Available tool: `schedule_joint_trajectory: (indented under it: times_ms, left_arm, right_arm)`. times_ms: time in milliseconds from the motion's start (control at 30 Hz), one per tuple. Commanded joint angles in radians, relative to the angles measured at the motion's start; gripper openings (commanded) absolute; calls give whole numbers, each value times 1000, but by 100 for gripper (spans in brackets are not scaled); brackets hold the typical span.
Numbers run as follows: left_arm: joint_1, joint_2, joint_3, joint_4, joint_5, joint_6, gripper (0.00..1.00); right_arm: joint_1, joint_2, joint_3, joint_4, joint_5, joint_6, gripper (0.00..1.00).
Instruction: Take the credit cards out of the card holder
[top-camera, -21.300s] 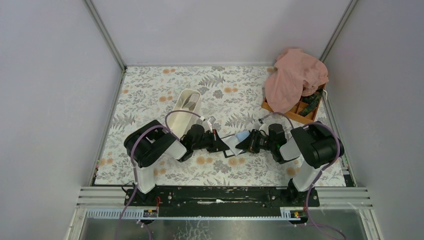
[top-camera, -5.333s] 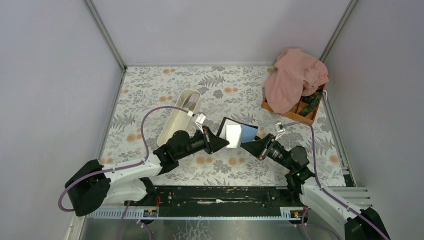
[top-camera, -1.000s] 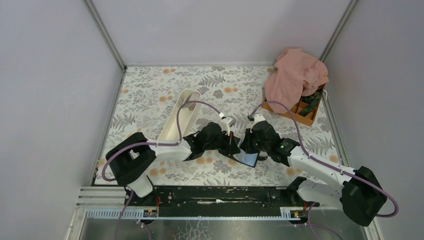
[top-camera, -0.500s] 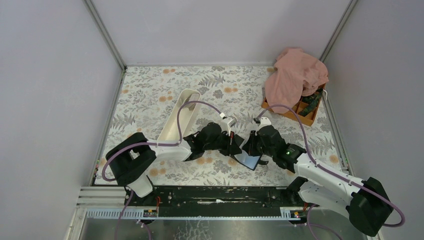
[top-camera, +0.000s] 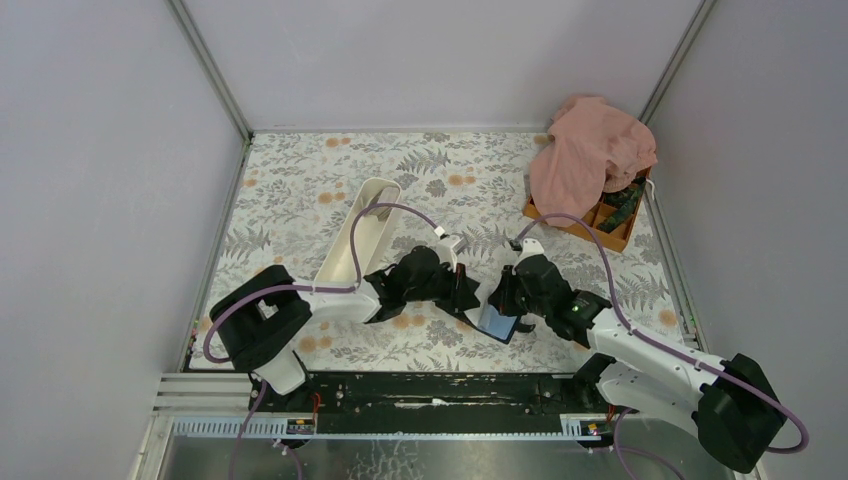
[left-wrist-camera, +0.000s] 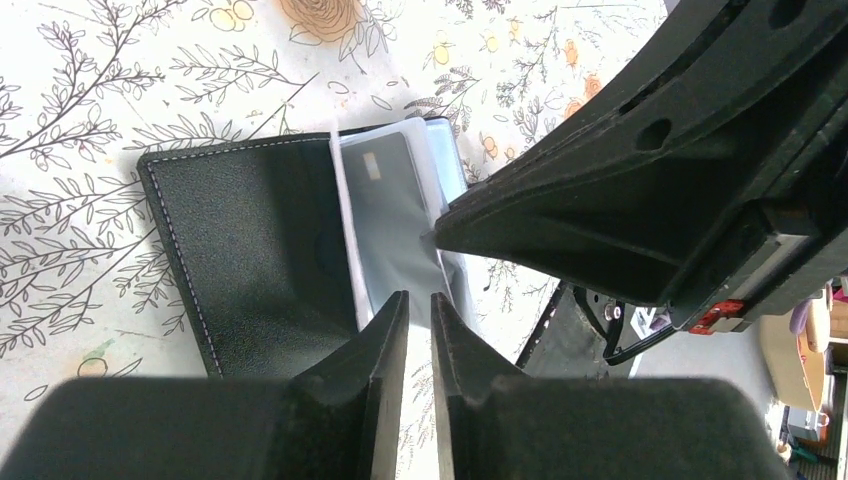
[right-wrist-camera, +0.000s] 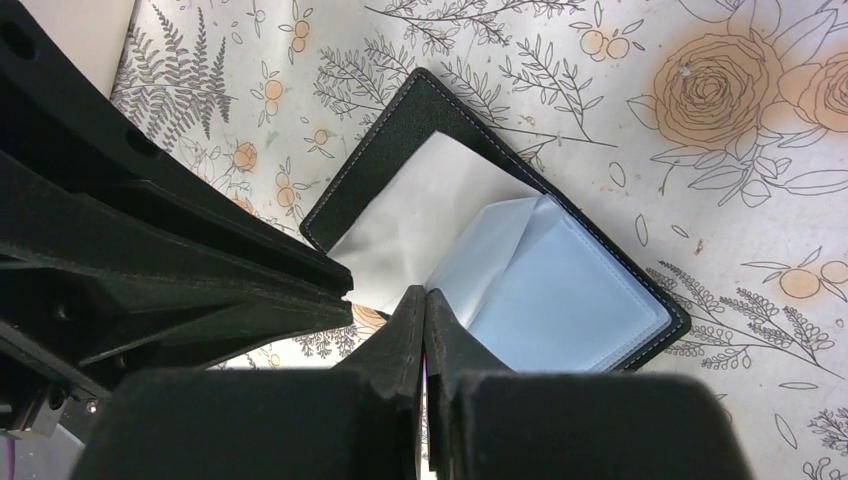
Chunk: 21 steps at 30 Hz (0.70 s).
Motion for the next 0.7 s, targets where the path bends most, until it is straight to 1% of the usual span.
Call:
schedule_joint_trajectory:
  times_ms: [0, 133, 367, 400, 433, 467, 567, 600, 667]
  left_arm:
    - [7, -18, -18, 57, -10, 7, 21]
    - [13, -9, -23, 72, 2, 3, 21]
    - [30, 22, -29, 101, 35, -6, 20]
    - [33, 28, -30, 108, 43, -8, 20]
    - [38, 35, -28, 114, 51, -9, 21]
    - [41, 41, -29, 120, 58, -10, 21]
    - [50, 55, -24, 130, 76, -11, 20]
    - [52, 59, -21, 132, 80, -11, 20]
    - [55, 67, -17, 134, 87, -10, 20]
  right_arm:
    - [2, -12, -26, 10, -10, -23, 0]
    - [1, -59, -61, 27, -40, -42, 0]
    - [1, -129, -67, -64, 1, -18, 0]
    - [1, -139, -68, -72, 7, -14, 4]
    - [1, -148, -66, -78, 15, -10, 14]
    - [1, -158, -65, -82, 24, -9, 21]
    - [1, -171, -59, -88, 35, -9, 36]
    - [1, -169, -53, -89, 38, -10, 40]
    - [2, -158, -48, -87, 37, -14, 43]
